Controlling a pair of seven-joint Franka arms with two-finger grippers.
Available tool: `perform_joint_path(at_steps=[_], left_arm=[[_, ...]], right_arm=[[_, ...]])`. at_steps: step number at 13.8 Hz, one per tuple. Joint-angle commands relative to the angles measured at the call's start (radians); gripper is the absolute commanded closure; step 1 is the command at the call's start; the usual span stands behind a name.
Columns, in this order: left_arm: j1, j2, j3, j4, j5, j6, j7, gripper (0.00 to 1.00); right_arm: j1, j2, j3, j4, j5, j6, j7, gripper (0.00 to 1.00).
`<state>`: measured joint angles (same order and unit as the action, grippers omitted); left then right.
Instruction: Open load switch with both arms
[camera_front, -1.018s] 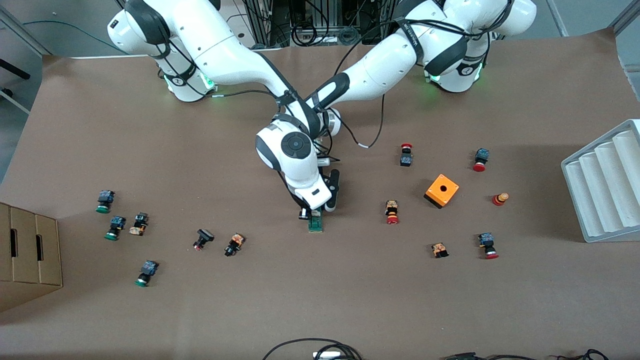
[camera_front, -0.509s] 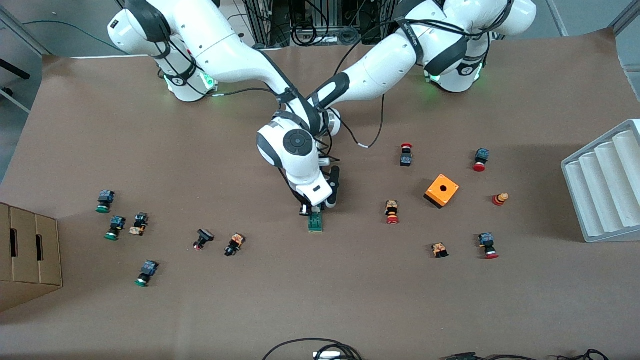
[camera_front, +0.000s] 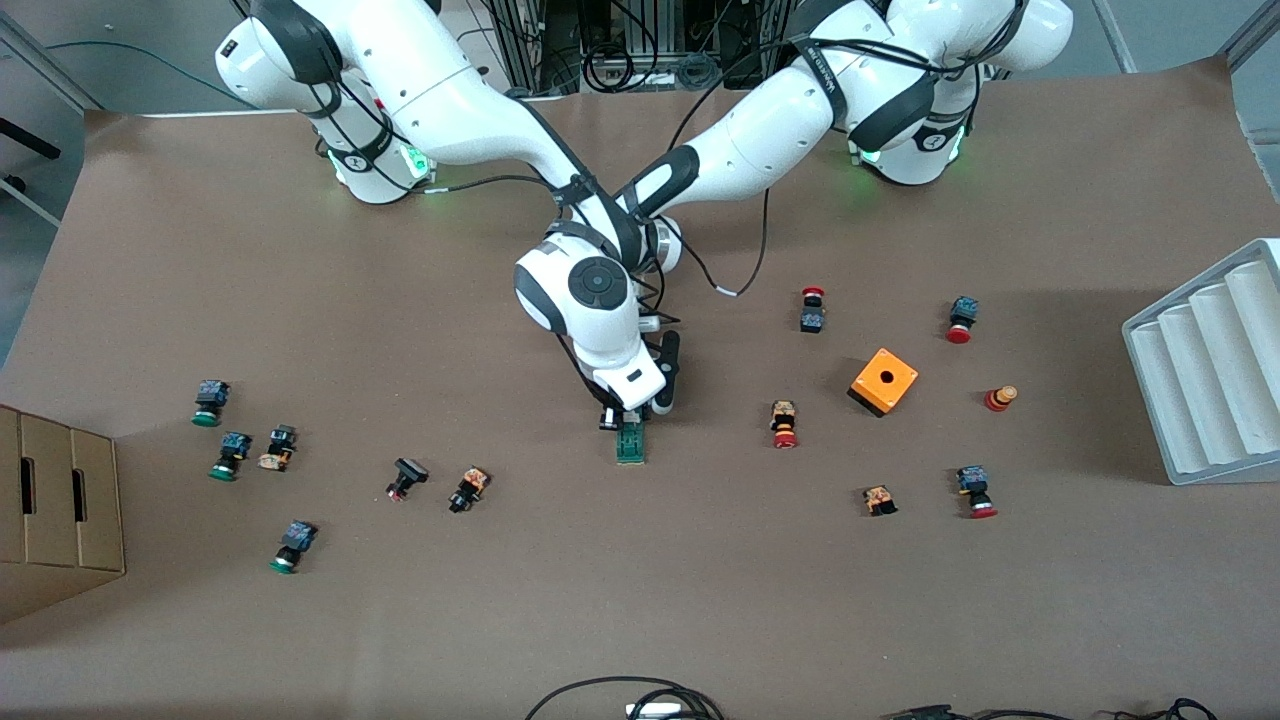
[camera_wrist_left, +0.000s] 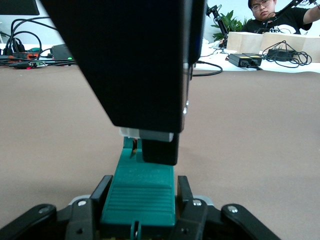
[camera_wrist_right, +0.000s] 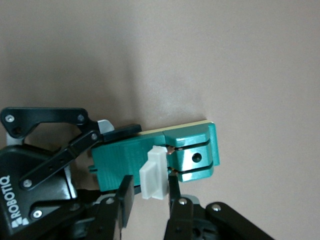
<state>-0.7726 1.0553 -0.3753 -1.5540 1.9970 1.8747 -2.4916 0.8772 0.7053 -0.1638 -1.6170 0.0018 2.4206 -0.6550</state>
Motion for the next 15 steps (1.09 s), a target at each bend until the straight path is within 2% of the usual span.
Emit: perform_joint_path(at_steps=[1, 8, 15], left_arm=[[-0.010, 0.052, 0.001, 0.028, 0.003, 0.040, -0.026, 0.41], [-0.008, 0.052, 0.003, 0.028, 0.003, 0.040, -0.024, 0.41], [-0.008, 0.052, 0.003, 0.028, 0.003, 0.040, -0.026, 0.41]], right_arm=[[0.009, -0.026, 0.007, -0.041, -0.037, 0.002, 0.041, 0.66], [0.003, -0.056, 0.009, -0.038, -0.048, -0.015, 0.043, 0.68], [0.008, -0.047, 0.021, -0.038, -0.048, -0.020, 0.069, 0.70]])
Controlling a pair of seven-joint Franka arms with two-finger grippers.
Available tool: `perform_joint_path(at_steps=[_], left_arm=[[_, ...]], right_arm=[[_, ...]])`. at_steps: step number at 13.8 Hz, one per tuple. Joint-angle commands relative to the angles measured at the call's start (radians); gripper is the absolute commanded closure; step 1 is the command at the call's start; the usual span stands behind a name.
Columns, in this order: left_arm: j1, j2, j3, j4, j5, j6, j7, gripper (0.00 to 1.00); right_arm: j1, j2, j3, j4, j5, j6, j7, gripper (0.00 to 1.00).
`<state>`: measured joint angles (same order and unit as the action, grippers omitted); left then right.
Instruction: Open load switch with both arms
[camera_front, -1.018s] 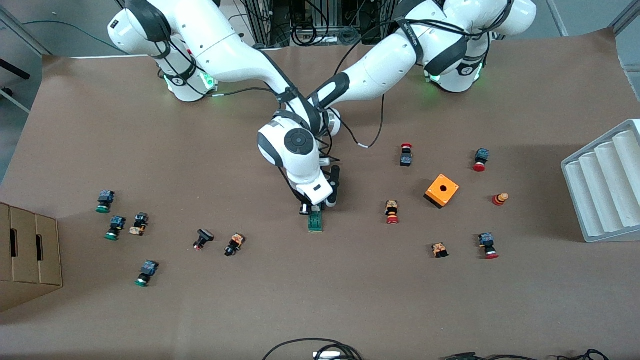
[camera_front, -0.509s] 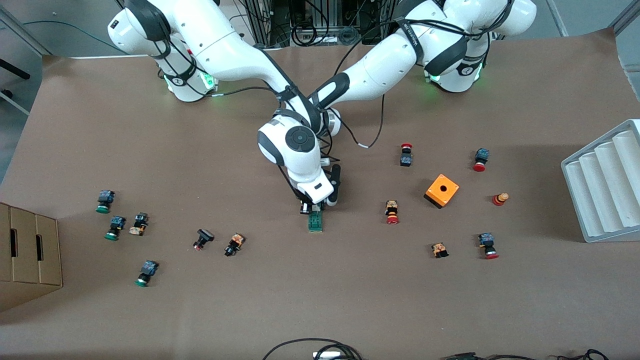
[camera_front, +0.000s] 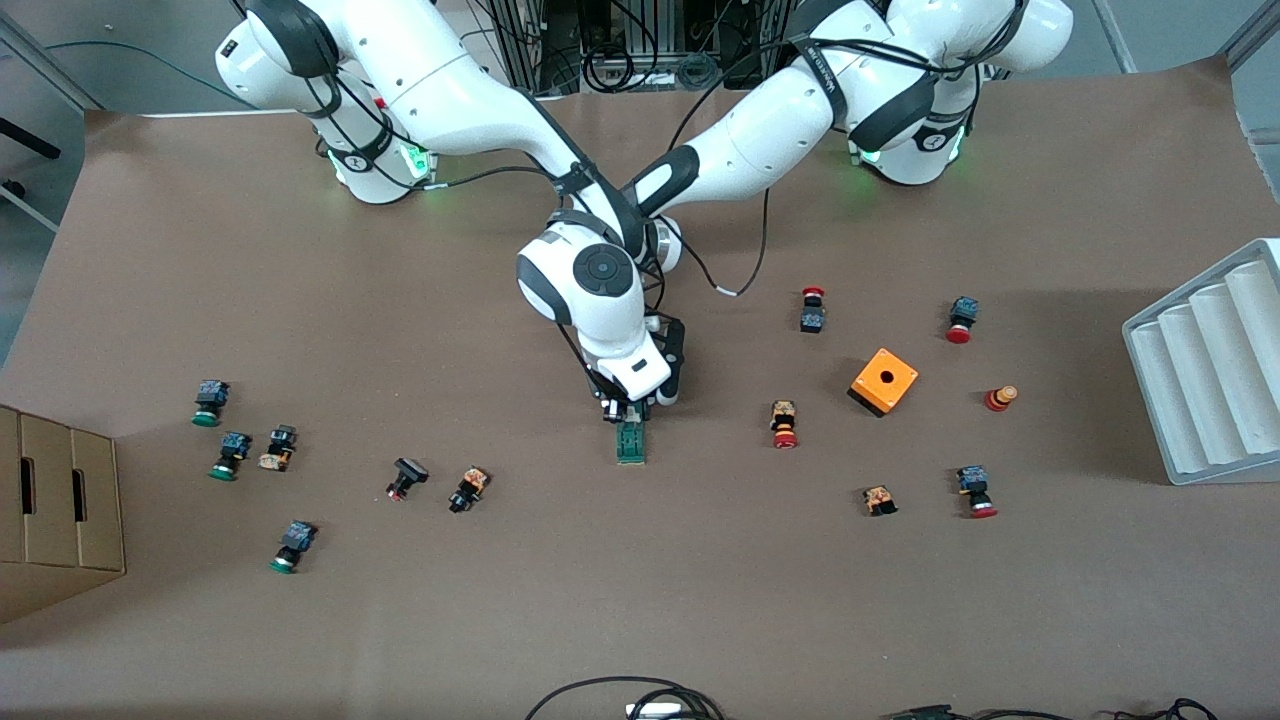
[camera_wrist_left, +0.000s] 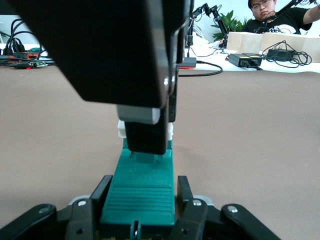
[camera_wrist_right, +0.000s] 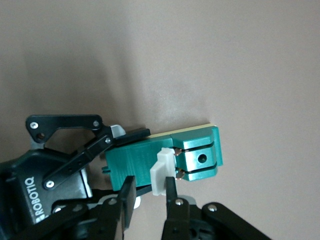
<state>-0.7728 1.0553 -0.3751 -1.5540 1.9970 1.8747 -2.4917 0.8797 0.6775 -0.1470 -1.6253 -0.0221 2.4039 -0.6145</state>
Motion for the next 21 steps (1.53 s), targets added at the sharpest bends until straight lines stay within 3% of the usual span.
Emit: perform_joint_path(at_steps=[1, 11, 21], left_arm=[[-0.008, 0.052, 0.002, 0.028, 0.003, 0.040, -0.026, 0.41], [-0.008, 0.052, 0.002, 0.028, 0.003, 0.040, -0.026, 0.41], [-0.008, 0.052, 0.002, 0.028, 0.003, 0.040, -0.026, 0.41]], right_arm=[[0.008, -0.019, 0.004, -0.030, -0.024, -0.002, 0.033, 0.70], [0.012, -0.007, 0.018, -0.030, -0.099, 0.004, 0.094, 0.71], [0.012, 0.011, 0.020, -0.030, -0.111, 0.032, 0.116, 0.71]])
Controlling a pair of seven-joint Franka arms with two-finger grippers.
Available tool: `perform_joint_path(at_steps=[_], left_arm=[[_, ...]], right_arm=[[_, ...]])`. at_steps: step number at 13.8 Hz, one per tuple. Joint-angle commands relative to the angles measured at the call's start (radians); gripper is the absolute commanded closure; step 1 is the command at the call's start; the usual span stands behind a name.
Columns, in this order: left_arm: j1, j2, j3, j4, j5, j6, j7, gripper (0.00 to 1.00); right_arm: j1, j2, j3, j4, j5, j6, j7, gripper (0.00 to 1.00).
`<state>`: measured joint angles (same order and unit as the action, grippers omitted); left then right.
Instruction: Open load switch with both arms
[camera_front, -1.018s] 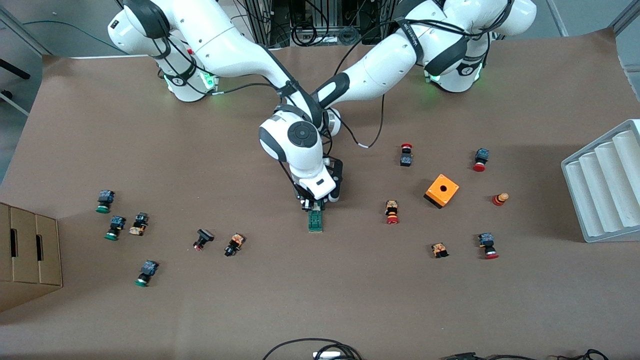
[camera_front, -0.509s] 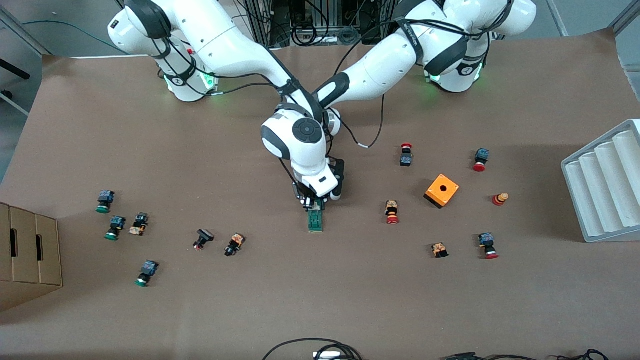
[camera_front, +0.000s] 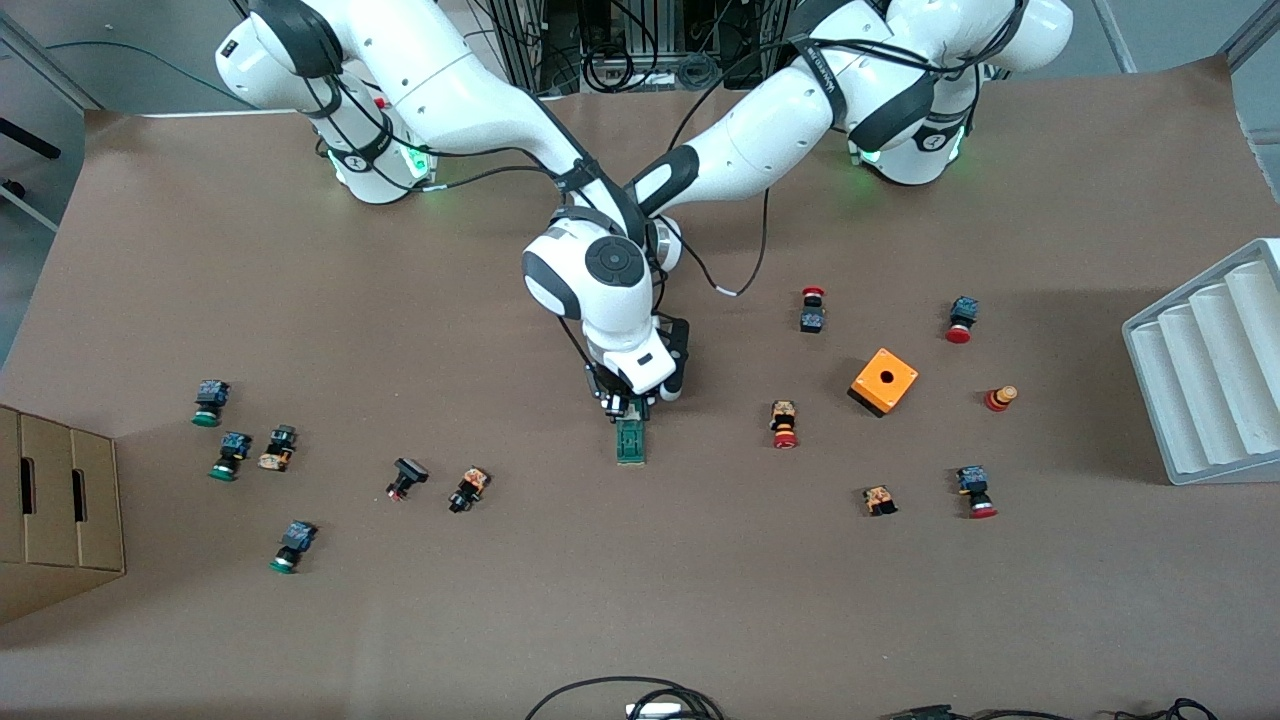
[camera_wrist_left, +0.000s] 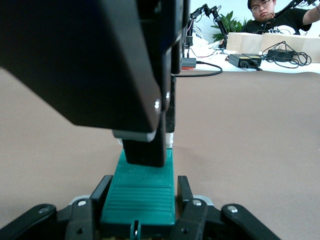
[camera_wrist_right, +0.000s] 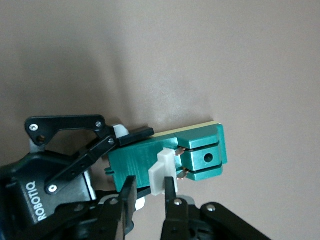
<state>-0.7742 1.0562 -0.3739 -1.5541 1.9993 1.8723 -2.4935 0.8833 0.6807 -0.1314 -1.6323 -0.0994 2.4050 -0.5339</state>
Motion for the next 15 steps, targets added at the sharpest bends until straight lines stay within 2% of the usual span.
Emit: perform_joint_path(at_steps=[1, 9, 11, 15], left_arm=[[-0.007, 0.050, 0.000, 0.028, 0.001, 0.042, -0.024, 0.41], [-0.008, 0.051, 0.001, 0.028, 0.001, 0.042, -0.024, 0.41], [-0.007, 0.051, 0.001, 0.028, 0.001, 0.042, -0.024, 0.41], [-0.007, 0.051, 0.000, 0.028, 0.001, 0.042, -0.024, 0.41]], right_arm=[[0.008, 0.010, 0.004, -0.023, -0.034, 0.031, 0.035, 0.71], [0.008, 0.020, 0.004, -0.018, -0.036, 0.034, 0.035, 0.71], [0.005, 0.019, 0.004, -0.017, -0.034, 0.032, 0.037, 0.66], [0.003, 0.017, 0.006, -0.015, -0.033, 0.029, 0.055, 0.65]])
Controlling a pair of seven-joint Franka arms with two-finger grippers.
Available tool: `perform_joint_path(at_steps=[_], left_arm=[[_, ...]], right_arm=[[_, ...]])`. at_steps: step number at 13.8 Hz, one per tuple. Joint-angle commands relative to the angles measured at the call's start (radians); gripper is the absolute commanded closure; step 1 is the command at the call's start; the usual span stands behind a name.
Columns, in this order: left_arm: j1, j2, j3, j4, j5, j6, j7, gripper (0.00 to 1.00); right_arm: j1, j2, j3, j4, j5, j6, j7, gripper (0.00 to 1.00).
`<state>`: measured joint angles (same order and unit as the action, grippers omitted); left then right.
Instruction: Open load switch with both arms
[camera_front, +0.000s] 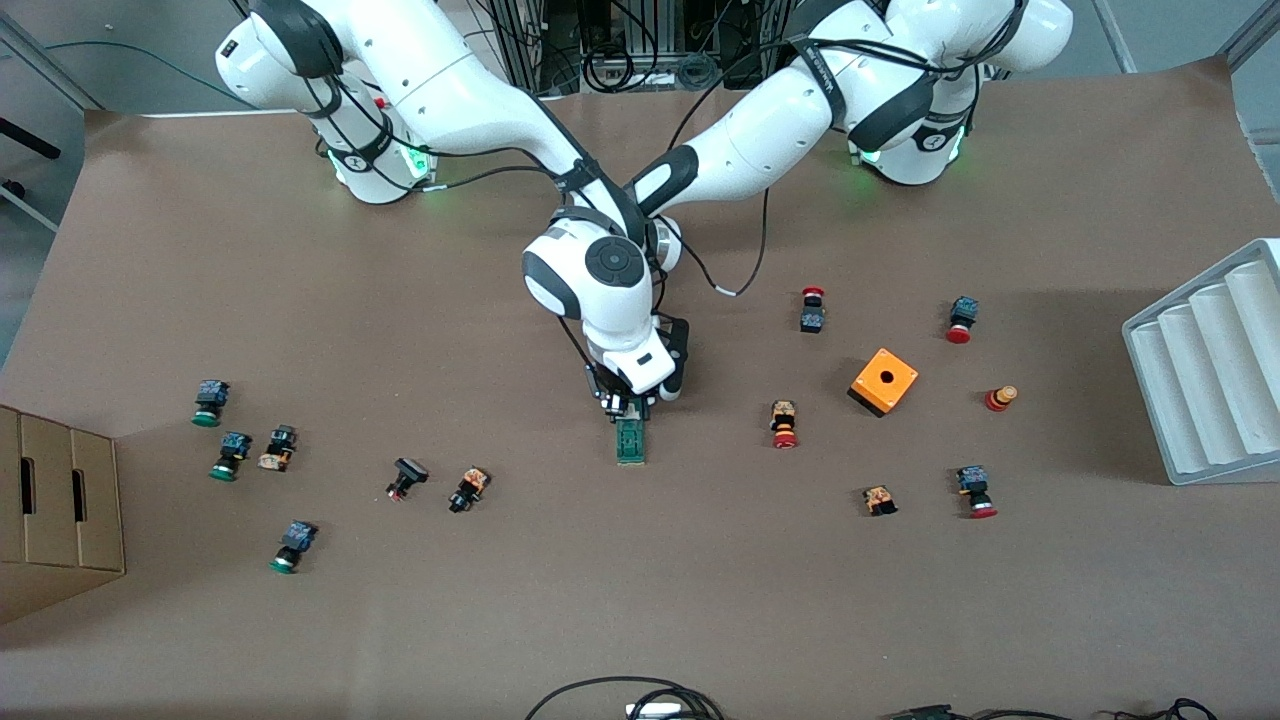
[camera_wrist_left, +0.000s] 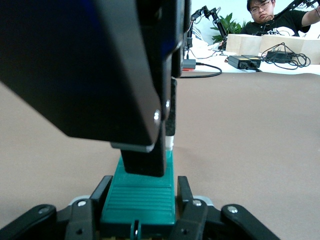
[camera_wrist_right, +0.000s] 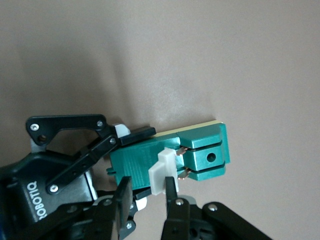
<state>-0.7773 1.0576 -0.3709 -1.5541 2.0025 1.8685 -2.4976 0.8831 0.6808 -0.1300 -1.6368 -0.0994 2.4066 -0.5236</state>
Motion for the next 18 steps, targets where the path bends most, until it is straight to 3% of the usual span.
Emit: perform_joint_path(at_steps=[1, 5, 8, 18], left_arm=[[-0.003, 0.050, -0.002, 0.028, -0.002, 0.046, -0.020, 0.41], [-0.005, 0.048, -0.002, 0.028, -0.002, 0.046, -0.020, 0.41], [-0.003, 0.050, -0.002, 0.028, -0.002, 0.046, -0.020, 0.41], [-0.005, 0.048, -0.002, 0.028, -0.002, 0.046, -0.020, 0.41]], right_arm=[[0.008, 0.017, 0.004, -0.012, -0.034, 0.028, 0.068, 0.64], [0.005, 0.014, 0.004, -0.011, -0.034, 0.026, 0.071, 0.62], [0.002, 0.014, 0.004, -0.011, -0.034, 0.026, 0.071, 0.55], [0.010, 0.022, 0.007, -0.017, -0.034, 0.025, 0.088, 0.57]])
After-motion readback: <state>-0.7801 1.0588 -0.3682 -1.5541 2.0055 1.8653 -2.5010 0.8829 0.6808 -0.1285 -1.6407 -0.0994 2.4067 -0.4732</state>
